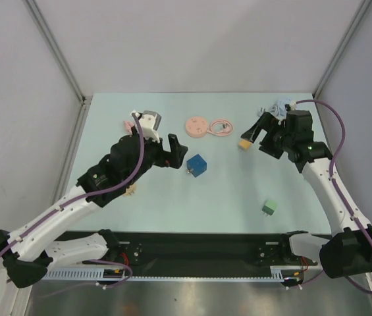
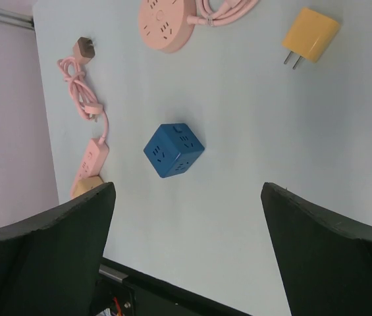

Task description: Insert the plug

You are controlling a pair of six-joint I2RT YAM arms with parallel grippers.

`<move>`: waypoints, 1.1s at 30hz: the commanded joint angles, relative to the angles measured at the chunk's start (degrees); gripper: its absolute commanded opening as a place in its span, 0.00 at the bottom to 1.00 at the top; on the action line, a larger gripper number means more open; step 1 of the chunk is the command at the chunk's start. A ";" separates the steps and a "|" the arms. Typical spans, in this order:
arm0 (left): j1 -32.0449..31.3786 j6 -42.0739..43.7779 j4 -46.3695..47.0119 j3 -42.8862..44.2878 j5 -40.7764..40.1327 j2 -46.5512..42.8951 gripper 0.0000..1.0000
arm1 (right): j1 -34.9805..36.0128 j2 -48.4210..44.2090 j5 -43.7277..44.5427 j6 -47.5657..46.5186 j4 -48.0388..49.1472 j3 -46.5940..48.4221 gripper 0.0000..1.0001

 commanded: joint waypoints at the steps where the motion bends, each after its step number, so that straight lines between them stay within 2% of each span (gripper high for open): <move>1: 0.37 -1.77 -1.88 2.59 3.65 -0.83 1.00 | -0.58 0.46 0.50 -0.24 1.94 1.51 1.00; 5: 1.33 -0.36 -5.21 3.89 6.19 1.62 1.00 | -0.84 2.12 5.15 0.20 2.02 2.65 1.00; 6: 2.64 -2.01 -6.35 4.69 8.11 4.94 1.00 | -0.76 2.74 5.85 0.98 2.72 2.48 1.00; 7: 7.70 -3.68 -7.67 5.22 15.01 6.45 1.00 | -0.93 3.61 5.77 1.69 4.82 2.13 1.00; 9: 13.08 -7.98 -6.55 4.44 24.88 8.83 0.95 | -0.93 8.17 2.46 3.01 7.99 1.95 0.98; 10: 15.98 -8.61 -3.32 3.56 28.23 9.79 0.95 | -0.76 10.80 -3.05 2.93 10.70 3.43 0.97; 12: 16.97 -8.97 -0.84 1.80 27.56 10.33 0.96 | 0.99 18.88 -5.12 1.27 8.82 7.55 0.96; 14: 17.59 -8.62 -0.57 1.19 26.16 11.56 0.98 | 4.23 24.08 -4.86 -5.13 6.34 15.90 0.95; 15: 17.85 -9.05 -0.39 0.84 26.06 12.08 0.98 | 5.65 29.58 -3.47 -7.51 3.81 18.45 0.92; 17: 18.64 -10.02 0.66 -0.83 26.41 13.23 0.97 | 7.93 34.88 -2.32 -13.40 1.60 25.46 0.89; 18: 19.08 -10.98 1.71 -1.53 26.85 13.67 0.96 | 9.95 39.52 -2.75 -14.81 -1.37 28.03 0.84; 21: 19.61 -12.48 3.73 -4.17 28.60 15.34 0.94 | 13.29 45.44 -5.55 -19.48 -5.17 33.15 0.76; 23: 19.79 -13.19 5.05 -6.37 29.84 16.13 0.92 | 14.97 45.90 -6.96 -21.41 -4.22 32.71 0.74; 27: 21.10 -16.52 8.92 -9.27 32.21 18.85 0.89 | 17.52 46.16 -7.76 -21.60 -2.98 29.82 0.57; 33: 22.25 -17.94 12.79 -11.56 35.11 21.93 0.88 | 19.46 42.30 -7.50 -20.72 -0.54 22.62 0.47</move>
